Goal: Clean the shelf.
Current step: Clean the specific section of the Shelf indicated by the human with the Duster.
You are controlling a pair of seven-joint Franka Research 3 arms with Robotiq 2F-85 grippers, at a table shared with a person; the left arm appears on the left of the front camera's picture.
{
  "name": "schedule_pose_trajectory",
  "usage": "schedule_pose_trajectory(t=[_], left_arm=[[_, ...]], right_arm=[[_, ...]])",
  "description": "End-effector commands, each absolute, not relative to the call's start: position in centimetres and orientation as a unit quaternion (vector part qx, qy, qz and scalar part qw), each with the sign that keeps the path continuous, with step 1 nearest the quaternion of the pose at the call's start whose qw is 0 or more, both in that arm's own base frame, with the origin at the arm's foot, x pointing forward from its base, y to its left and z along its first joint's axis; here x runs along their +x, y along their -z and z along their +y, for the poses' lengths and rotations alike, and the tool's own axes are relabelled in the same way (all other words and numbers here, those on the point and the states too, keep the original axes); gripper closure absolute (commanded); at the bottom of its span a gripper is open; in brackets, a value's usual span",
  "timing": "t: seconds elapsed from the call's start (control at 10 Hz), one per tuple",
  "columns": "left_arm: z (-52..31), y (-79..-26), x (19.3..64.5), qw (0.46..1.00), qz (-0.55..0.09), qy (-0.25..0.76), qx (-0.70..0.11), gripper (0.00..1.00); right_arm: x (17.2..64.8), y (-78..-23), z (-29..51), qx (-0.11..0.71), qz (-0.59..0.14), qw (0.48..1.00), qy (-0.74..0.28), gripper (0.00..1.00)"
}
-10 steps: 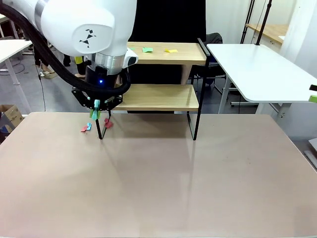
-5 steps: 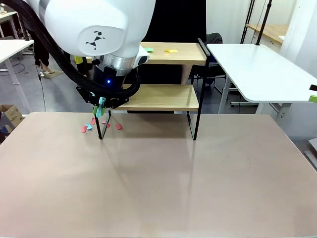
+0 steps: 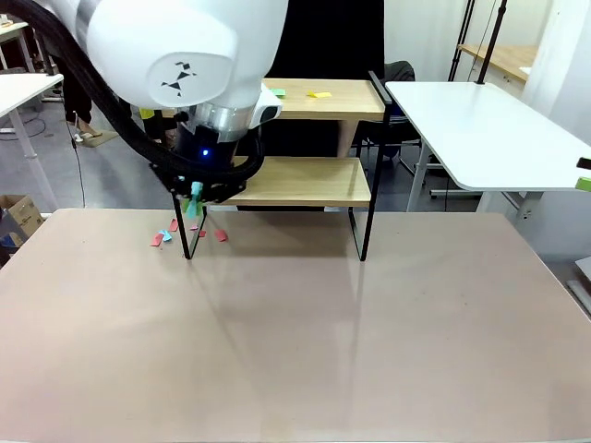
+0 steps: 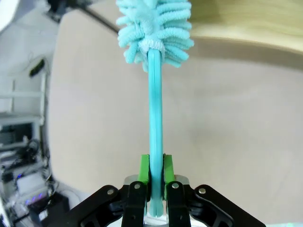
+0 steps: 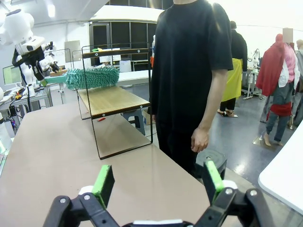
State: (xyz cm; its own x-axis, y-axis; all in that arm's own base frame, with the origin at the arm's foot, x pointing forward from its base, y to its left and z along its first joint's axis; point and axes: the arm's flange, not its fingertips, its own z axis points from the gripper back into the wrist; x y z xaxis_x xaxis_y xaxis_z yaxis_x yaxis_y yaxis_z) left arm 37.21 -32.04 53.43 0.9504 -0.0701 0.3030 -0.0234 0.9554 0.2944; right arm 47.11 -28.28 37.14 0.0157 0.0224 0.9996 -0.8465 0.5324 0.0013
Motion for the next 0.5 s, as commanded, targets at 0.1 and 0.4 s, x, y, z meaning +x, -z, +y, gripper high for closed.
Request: schedule_pose_trajectory(t=[0.1, 0.4], left_arm=[[-26.8, -54.2, 35.7, 0.977, -0.172, 0.123, 0.029, 0.86], [-23.8, -54.2, 35.0, 0.957, -0.143, 0.245, -0.061, 0.86]], right_arm=[[47.1, -37.8, -27.9, 0.334, -0.599, 0.64, -0.347, 0.0], [47.1, -37.8, -27.9, 0.334, -0.599, 0.64, -0.347, 0.0]])
